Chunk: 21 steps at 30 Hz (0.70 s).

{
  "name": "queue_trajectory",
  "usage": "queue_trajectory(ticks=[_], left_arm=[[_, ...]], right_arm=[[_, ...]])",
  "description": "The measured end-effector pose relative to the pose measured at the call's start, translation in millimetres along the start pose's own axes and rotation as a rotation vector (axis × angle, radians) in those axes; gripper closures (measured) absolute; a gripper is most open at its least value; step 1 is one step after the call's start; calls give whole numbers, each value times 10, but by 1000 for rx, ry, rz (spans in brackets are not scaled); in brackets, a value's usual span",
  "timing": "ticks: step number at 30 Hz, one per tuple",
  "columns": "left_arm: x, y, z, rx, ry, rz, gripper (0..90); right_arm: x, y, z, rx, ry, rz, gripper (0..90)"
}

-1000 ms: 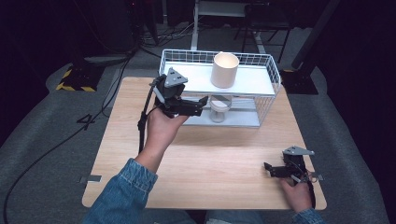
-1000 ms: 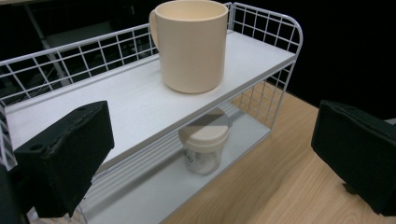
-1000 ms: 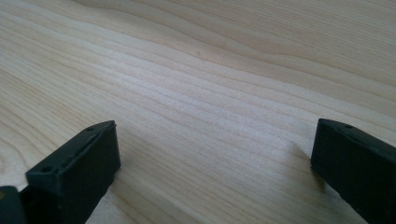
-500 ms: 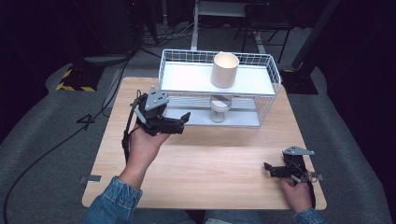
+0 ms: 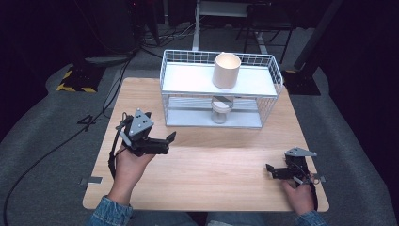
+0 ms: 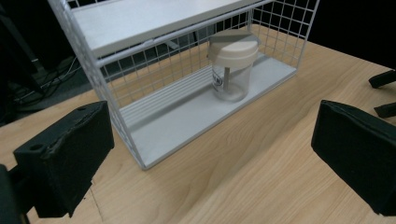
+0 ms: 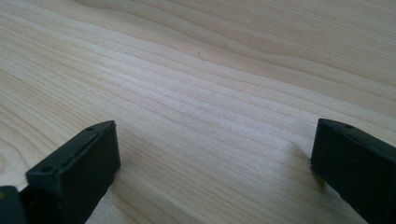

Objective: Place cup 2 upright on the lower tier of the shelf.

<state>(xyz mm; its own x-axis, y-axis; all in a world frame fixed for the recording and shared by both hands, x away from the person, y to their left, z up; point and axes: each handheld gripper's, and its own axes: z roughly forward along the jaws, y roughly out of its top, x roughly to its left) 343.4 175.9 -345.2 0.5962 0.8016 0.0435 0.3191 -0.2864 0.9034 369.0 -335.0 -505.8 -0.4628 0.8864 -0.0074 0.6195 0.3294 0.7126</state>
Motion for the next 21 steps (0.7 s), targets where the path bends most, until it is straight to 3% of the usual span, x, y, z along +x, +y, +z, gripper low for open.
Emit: queue_trajectory(ticks=[4,12,17,21], left_arm=[[58,-177,-35,5,3,-11,0],[162,-598,-20,44,18,-77,0],[240,-826,74,95,34,-116,0],[278,-958,118,133,46,-119,0]], right_arm=[[0,0,0,0,0,0,15],[-1,0,0,0,0,-1,15],[-1,0,0,0,0,-1,15],[-1,0,0,0,0,-1,15]])
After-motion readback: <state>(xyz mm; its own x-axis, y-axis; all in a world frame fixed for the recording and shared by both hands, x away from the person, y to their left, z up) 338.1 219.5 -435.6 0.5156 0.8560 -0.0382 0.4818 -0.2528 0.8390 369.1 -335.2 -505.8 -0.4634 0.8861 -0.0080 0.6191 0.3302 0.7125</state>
